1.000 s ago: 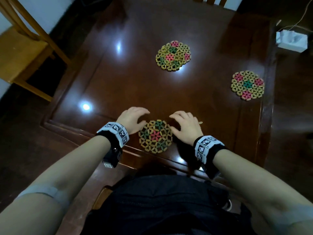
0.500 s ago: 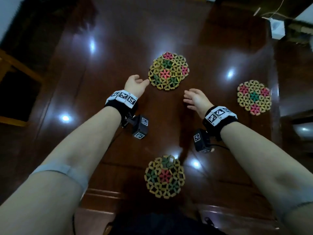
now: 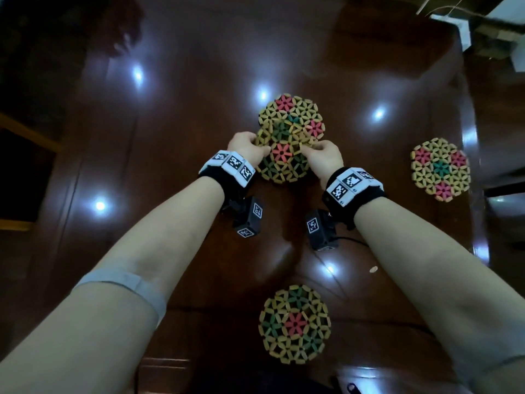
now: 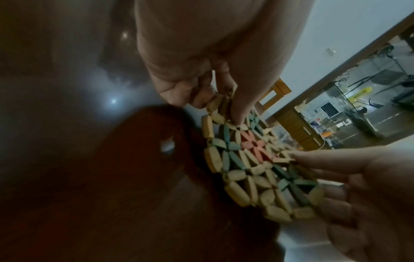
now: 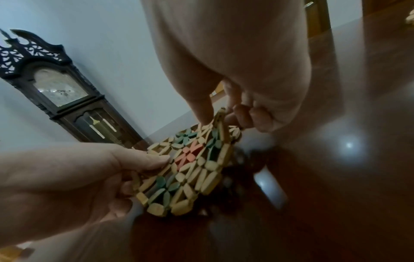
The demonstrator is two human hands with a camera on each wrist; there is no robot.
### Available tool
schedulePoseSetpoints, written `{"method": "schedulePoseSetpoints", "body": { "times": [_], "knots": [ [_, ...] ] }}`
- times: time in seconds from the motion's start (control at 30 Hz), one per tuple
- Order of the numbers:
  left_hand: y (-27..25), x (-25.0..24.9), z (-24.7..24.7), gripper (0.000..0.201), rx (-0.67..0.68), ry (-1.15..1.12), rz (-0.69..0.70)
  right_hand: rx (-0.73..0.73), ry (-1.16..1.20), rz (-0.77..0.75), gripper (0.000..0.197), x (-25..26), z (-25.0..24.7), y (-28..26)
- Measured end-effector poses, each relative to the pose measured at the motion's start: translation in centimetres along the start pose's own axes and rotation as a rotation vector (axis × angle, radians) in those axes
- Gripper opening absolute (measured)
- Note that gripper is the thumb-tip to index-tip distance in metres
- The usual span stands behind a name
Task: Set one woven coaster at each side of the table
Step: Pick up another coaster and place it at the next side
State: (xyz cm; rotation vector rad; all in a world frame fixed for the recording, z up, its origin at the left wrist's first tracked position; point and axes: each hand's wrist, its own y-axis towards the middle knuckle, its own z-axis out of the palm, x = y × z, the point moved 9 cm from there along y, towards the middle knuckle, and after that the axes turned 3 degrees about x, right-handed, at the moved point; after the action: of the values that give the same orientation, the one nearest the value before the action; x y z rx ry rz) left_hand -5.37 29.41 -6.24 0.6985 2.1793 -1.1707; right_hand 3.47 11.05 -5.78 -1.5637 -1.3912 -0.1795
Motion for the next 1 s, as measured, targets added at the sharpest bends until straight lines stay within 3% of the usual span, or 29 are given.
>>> {"method": "schedulePoseSetpoints", "body": {
  "times": [0.1, 0.37, 0.47, 0.57, 0.9, 1.0],
  "knots": [
    [-1.7, 0.6, -0.8, 0.020, -0.044, -0.014, 0.072, 0.037, 0.034, -0.058, 0.013, 0.4, 0.3, -1.9],
    [-10.4, 4.5, -4.2, 0.024, -0.048, -0.259, 0.122, 0.244, 0.204, -0.168, 0.008, 0.6, 1.6, -10.5],
    [-14.2, 6.7, -5.1, 0.025, -0.064, -0.359, 0.093, 0.332, 0.267, -0.125, 0.002, -0.4, 2.6, -14.5],
    [-18.3, 9.1, -5.8, 0.009, -0.048, -0.456, 0.036, 0.424, 0.310, -0.032, 0.005, -2.2, 4.3, -18.2],
    [-28.0, 18.8, -12.7, 0.008, -0.081, -0.457, -0.067, 0.749, 0.044, -0.022, 0.012, -4.1, 14.1, -29.1],
    [-29.2, 21.9, -15.3, 0.007, -0.069, -0.417, -0.096, 0.769, 0.016, -0.047, 0.011, -3.8, 17.3, -31.3]
  ]
}}
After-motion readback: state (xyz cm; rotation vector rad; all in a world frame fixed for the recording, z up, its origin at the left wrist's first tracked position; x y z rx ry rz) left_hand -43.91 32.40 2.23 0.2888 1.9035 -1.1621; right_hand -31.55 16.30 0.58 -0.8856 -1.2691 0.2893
